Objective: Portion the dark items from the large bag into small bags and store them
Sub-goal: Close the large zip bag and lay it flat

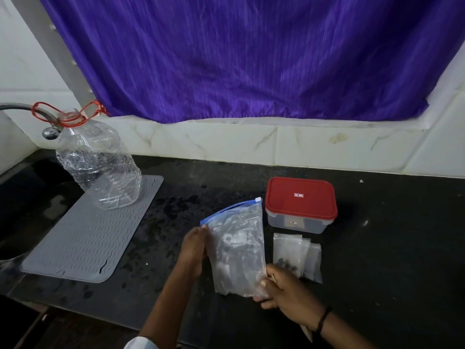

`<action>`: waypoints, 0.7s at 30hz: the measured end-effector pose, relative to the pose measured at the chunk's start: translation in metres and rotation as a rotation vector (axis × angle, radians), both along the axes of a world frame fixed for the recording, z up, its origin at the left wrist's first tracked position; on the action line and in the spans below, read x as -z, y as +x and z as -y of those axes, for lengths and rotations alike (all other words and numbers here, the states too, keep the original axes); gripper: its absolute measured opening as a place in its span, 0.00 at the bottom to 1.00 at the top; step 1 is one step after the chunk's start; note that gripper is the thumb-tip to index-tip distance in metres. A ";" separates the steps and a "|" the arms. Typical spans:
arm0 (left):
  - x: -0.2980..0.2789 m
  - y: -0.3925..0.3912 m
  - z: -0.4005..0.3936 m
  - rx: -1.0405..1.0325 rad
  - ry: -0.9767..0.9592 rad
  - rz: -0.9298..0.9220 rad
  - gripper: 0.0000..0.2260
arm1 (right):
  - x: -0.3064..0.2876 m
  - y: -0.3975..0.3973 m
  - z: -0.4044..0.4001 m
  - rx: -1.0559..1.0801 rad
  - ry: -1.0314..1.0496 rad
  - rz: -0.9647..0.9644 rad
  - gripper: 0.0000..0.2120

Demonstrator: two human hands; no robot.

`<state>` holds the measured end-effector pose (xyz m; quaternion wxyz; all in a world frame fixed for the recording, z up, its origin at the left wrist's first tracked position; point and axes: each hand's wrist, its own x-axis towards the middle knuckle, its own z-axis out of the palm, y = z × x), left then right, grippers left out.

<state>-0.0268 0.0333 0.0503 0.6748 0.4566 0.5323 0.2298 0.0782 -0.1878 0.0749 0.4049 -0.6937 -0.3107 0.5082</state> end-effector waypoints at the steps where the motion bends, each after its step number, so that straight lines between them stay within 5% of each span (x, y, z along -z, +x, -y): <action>1: -0.002 0.001 -0.001 -0.042 0.019 0.033 0.12 | -0.001 0.000 0.001 0.018 -0.015 -0.016 0.07; 8: -0.026 0.003 0.007 -0.181 0.394 0.086 0.14 | -0.006 0.001 0.008 -0.054 -0.199 -0.004 0.10; 11: -0.041 0.001 0.018 -0.096 0.628 0.094 0.12 | -0.016 0.007 0.007 -0.133 -0.268 0.564 0.07; 14: -0.055 -0.002 0.025 0.020 0.850 0.120 0.09 | -0.043 0.019 -0.004 0.000 -0.039 0.920 0.09; 18: -0.063 -0.003 0.034 0.203 1.058 0.130 0.10 | -0.088 0.032 -0.035 -0.003 0.344 1.000 0.20; 21: -0.070 -0.001 0.043 0.320 1.199 0.161 0.09 | -0.113 0.035 -0.063 -0.134 0.410 0.932 0.27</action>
